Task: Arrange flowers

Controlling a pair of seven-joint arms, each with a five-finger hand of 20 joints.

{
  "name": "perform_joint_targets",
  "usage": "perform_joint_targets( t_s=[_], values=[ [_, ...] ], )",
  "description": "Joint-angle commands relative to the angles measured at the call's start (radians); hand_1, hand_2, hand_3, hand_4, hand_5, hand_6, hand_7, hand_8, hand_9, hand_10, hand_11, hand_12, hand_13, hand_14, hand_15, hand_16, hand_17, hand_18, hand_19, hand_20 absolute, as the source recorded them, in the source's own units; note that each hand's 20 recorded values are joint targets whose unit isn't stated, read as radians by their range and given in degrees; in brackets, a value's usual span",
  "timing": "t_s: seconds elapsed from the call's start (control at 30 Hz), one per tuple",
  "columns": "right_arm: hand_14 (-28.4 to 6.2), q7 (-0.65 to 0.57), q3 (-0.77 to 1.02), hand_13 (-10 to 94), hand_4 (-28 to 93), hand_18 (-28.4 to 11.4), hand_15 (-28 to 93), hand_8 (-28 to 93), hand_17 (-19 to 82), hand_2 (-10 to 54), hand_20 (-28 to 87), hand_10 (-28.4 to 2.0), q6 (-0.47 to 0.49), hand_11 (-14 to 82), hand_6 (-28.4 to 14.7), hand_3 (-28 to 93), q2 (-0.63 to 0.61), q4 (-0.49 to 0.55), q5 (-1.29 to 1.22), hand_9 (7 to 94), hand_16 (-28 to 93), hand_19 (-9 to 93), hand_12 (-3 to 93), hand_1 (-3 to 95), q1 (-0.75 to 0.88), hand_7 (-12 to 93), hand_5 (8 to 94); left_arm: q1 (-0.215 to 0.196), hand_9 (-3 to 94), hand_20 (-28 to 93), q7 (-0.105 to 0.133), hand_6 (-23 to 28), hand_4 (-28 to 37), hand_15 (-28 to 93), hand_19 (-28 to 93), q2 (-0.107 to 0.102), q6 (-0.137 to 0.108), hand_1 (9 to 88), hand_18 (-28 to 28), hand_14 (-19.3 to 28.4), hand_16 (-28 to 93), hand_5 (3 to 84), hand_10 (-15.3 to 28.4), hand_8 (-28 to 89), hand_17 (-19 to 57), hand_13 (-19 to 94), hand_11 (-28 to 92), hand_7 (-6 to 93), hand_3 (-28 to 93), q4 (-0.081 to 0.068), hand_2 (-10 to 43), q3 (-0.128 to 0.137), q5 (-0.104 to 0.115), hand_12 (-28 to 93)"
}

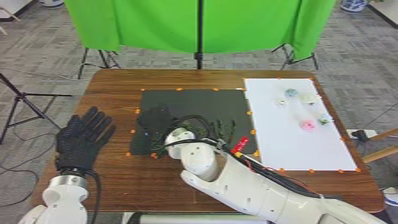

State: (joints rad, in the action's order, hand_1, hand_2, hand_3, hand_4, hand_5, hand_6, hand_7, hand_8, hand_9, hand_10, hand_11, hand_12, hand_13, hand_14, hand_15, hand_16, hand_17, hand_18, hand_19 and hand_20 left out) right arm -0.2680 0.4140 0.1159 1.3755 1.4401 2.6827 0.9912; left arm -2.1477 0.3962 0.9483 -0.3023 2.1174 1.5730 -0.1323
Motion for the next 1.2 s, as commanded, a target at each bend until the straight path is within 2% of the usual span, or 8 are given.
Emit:
perform_joint_targets(
  t_s=[0.03,0.17,0.43,0.63,0.83,1.2],
  values=[
    [-15.2,-0.029,-0.003,54,-28,-24.6,45,-7,27,-9.5,31,-16.7,-0.008,18.2,-2.2,79,-0.009,0.004,-0.015,65.0,17,75,17.9,52.3,-0.025,21,63.8,-0.015,42.0,14,-0.009,6.8,-28.3,43,35,0.009,0.006,31.3,14.1,13.9,-6,48.5,14.6,-11,-3.5,33,29,22.0,75,-0.01,13.8,-0.005,0.001,13],
    [-15.6,-0.033,-0.001,52,-28,-24.7,46,-12,27,-9.5,30,-17.4,-0.011,16.5,-1.8,80,-0.011,0.002,-0.016,62.3,16,75,17.1,51.1,-0.026,21,63.3,-0.014,42.0,14,-0.01,6.7,-28.3,43,35,0.01,0.005,31.3,14.1,13.9,-6,48.5,14.6,-11,-3.5,33,29,22.1,74,-0.01,13.8,-0.002,0.001,13],
    [-16.1,-0.048,-0.018,51,-28,-25.0,46,-8,26,-9.5,29,-18.2,-0.008,13.7,-1.1,79,-0.032,0.02,-0.044,58.4,15,75,15.5,51.4,-0.036,20,65.4,-0.025,42.3,14,-0.01,5.3,-28.3,43,35,0.015,0.005,32.1,14.1,13.8,-6,50.3,14.3,-11,-3.5,33,29,22.6,74,-0.007,13.4,0.005,0.0,13],
    [-16.5,-0.045,-0.027,50,-27,-25.3,46,-13,25,-9.5,29,-18.3,-0.015,11.8,-0.7,80,-0.044,0.031,-0.056,57.6,14,75,14.2,48.8,-0.038,15,66.6,-0.024,42.4,14,-0.01,5.7,-28.3,43,35,0.015,0.004,31.9,14.1,13.8,-6,50.2,14.3,-11,-3.4,33,29,22.2,74,-0.007,13.6,0.006,0.004,13],
    [-16.7,-0.054,-0.039,50,-27,-25.5,46,-13,25,-9.5,29,-18.5,-0.047,11.6,-1.2,78,-0.053,0.039,-0.078,57.6,14,74,14.0,44.1,-0.044,15,65.6,-0.021,42.4,14,-0.014,6.4,-28.3,43,35,0.017,0.008,31.4,14.1,14.0,-6,49.4,14.4,-11,-3.5,33,29,21.8,74,-0.01,14.0,0.005,0.004,13],
    [-16.9,-0.045,-0.046,50,-26,-25.6,47,-13,25,-9.5,29,-18.5,-0.058,12.1,-2.1,78,-0.069,0.066,-0.098,57.5,14,74,14.5,42.0,-0.048,15,63.1,-0.031,42.3,14,-0.017,6.9,-28.3,43,35,0.023,0.006,30.9,14.1,14.0,-6,49.1,14.5,-11,-3.5,33,29,21.4,74,-0.007,14.2,0.011,0.005,13]
  ],
)
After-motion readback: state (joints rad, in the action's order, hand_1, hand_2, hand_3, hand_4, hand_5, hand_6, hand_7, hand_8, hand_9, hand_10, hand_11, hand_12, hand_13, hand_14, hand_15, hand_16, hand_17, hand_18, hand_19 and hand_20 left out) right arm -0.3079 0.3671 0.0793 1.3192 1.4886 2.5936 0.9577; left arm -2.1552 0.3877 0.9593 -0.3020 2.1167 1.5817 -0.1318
